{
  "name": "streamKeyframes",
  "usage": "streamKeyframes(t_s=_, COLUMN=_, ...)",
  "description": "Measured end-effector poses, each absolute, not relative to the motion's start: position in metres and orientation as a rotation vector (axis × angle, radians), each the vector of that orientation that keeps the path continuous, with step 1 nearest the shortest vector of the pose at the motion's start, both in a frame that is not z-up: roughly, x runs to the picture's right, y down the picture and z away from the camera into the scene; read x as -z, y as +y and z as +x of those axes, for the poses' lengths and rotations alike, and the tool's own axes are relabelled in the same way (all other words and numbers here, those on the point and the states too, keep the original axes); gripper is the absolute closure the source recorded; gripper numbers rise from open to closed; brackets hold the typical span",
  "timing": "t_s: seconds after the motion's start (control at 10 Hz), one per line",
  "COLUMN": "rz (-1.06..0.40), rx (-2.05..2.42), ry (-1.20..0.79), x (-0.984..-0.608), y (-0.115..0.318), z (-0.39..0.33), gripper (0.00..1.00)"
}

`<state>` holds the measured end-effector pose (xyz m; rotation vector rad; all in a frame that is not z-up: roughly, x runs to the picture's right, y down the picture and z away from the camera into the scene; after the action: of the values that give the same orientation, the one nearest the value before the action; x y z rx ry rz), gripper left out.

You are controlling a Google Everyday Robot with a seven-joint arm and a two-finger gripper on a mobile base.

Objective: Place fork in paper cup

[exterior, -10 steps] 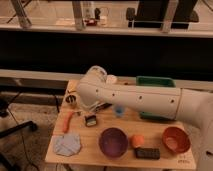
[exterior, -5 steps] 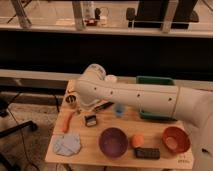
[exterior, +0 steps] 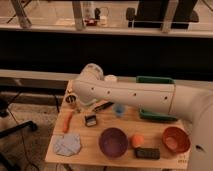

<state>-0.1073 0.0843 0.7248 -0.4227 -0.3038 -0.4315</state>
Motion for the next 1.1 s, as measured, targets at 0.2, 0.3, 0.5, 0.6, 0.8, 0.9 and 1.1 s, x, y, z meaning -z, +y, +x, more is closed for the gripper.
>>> streamKeyframes(t_s=0.2, rz=-0.420, rx=0.434, ry=-0.300, x=-0.727, y=0.083, z=-0.110, gripper=1.00)
streamKeyframes(t_s=0.3, rz=-0.416, rx=0.436, ry=-0.297, x=-0.728, y=0.081, z=-0.111, gripper=1.00)
streamKeyframes(t_s=0.5, rz=-0.410, rx=0.441, ry=-0.293, x=-0.729, y=0.076, z=-0.115, gripper=1.00)
streamKeyframes(t_s=0.6, rz=-0.407, rx=0.444, ry=-0.294, x=-0.729, y=0.073, z=-0.118, gripper=1.00)
streamKeyframes(t_s=0.8, rz=-0.407, rx=0.447, ry=-0.289, x=-0.732, y=0.069, z=-0.116, gripper=1.00)
streamKeyframes(t_s=0.9, rz=-0.407, rx=0.450, ry=-0.286, x=-0.734, y=0.066, z=-0.116, gripper=1.00)
streamKeyframes(t_s=1.1, rz=-0.409, rx=0.451, ry=-0.281, x=-0.740, y=0.062, z=-0.113, gripper=1.00)
